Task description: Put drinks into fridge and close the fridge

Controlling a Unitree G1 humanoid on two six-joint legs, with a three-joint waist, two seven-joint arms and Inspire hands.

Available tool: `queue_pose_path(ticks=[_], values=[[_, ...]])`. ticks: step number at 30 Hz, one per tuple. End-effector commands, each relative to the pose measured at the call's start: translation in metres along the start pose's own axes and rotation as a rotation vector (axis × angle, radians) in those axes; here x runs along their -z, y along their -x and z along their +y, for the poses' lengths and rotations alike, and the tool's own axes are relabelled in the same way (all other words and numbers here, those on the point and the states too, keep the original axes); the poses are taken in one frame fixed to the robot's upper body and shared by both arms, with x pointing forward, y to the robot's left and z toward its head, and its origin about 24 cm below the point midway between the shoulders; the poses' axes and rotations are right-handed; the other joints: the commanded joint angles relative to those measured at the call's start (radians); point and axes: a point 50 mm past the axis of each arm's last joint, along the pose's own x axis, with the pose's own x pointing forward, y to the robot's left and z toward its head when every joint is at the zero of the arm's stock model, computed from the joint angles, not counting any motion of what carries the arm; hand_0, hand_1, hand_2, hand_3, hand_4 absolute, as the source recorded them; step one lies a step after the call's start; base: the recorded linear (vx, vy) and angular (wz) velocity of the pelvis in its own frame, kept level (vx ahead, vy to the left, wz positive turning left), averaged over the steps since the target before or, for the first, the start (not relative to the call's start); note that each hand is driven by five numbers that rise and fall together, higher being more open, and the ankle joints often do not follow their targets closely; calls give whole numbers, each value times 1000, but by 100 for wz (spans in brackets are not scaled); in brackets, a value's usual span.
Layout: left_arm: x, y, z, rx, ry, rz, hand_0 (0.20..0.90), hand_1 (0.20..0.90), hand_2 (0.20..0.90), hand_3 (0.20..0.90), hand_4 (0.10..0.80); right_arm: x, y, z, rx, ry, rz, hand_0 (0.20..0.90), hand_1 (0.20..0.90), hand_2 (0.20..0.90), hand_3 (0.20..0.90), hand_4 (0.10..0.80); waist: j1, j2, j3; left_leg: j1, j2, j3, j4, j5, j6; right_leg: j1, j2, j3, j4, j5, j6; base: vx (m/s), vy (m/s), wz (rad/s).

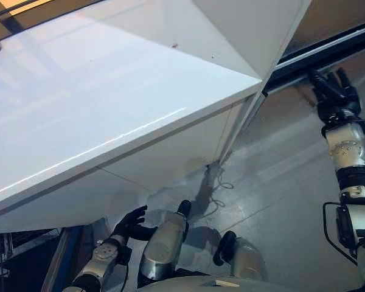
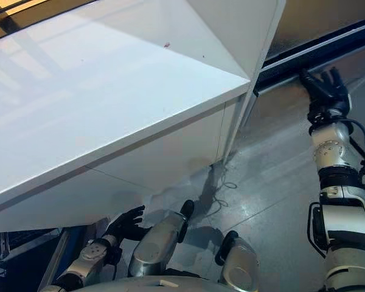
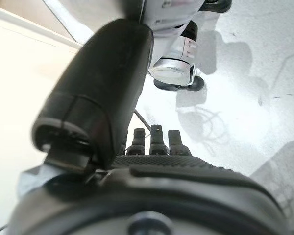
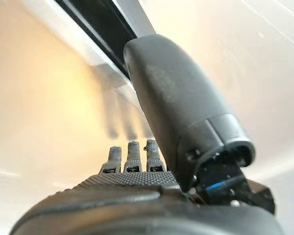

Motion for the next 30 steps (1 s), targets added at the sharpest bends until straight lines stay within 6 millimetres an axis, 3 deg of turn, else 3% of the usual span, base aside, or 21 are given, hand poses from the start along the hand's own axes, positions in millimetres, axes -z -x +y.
queue_pose_path(ticks=[1, 9, 14, 17, 22, 23, 25, 27, 28, 30], values=[[14, 14, 14, -12, -78, 11, 900, 900, 900, 900, 800, -50, -3, 38, -149, 4, -198, 900, 900, 900, 900, 800, -2, -26, -108, 69, -17, 104, -13, -143, 88, 5, 68, 24, 25, -4, -63, 0, 0, 0], [13, 13, 16, -7, -103, 21, 900, 900, 900, 900, 800, -48, -2, 31, -123, 7, -197, 900, 900, 900, 900, 800, -20, -42, -121, 92, -11, 126, -43, -138, 90, 23, 87, 47, -40, 25, -48, -7, -7, -1], [16, 12, 20, -8, -87, 48, 900, 900, 900, 900, 800, -32, 1, 26, -133, 64, -139, 900, 900, 900, 900, 800, -51, -59, -142, 107, -2, 155, -83, -123, 89, 26, 106, 72, -117, 69, -32, -61, -7, -14], [19, 12, 21, -19, -43, 74, 900, 900, 900, 900, 800, -4, 7, 18, -161, 107, -40, 900, 900, 900, 900, 800, -78, -73, -162, 132, 8, 188, -126, -114, 85, 42, 123, 94, -193, 100, -20, -70, 4, -30], [24, 11, 19, -36, 67, 108, 900, 900, 900, 900, 800, 62, 31, -10, -183, 191, 197, 900, 900, 900, 900, 800, -122, -92, -210, 170, 29, 242, -200, -95, 76, 61, 146, 128, -298, 150, -1, -78, -7, -45], [27, 11, 18, -43, 109, 114, 900, 900, 900, 900, 800, 94, 49, -28, -184, 240, 312, 900, 900, 900, 900, 800, -141, -96, -232, 185, 39, 264, -235, -84, 69, 70, 154, 135, -335, 166, 4, -84, -19, -43], [29, 11, 16, -48, 155, 118, 900, 900, 900, 900, 800, 127, 73, -51, -168, 282, 444, 900, 900, 900, 900, 800, -160, -99, -255, 204, 51, 286, -279, -68, 61, 84, 165, 140, -375, 182, 10, -84, -27, -40], [31, 11, 15, -45, 196, 132, 900, 900, 900, 900, 800, 156, 104, -82, -128, 308, 583, 900, 900, 900, 900, 800, -179, -98, -282, 228, 61, 308, -325, -53, 52, 99, 174, 141, -408, 192, 15, -67, -28, -36], [31, 11, 15, -45, 196, 132, 900, 900, 900, 900, 800, 156, 104, -83, -128, 308, 583, 900, 900, 900, 900, 800, -179, -98, -282, 229, 61, 309, -326, -52, 52, 100, 175, 141, -409, 193, 15, -59, -20, -32], [34, 11, 14, -36, 215, 153, 900, 900, 900, 900, 800, 181, 132, -105, -72, 301, 689, 900, 900, 900, 900, 800, -197, -96, -302, 247, 63, 323, -347, -48, 47, 114, 183, 144, -436, 200, 16, -55, -7, -21]])
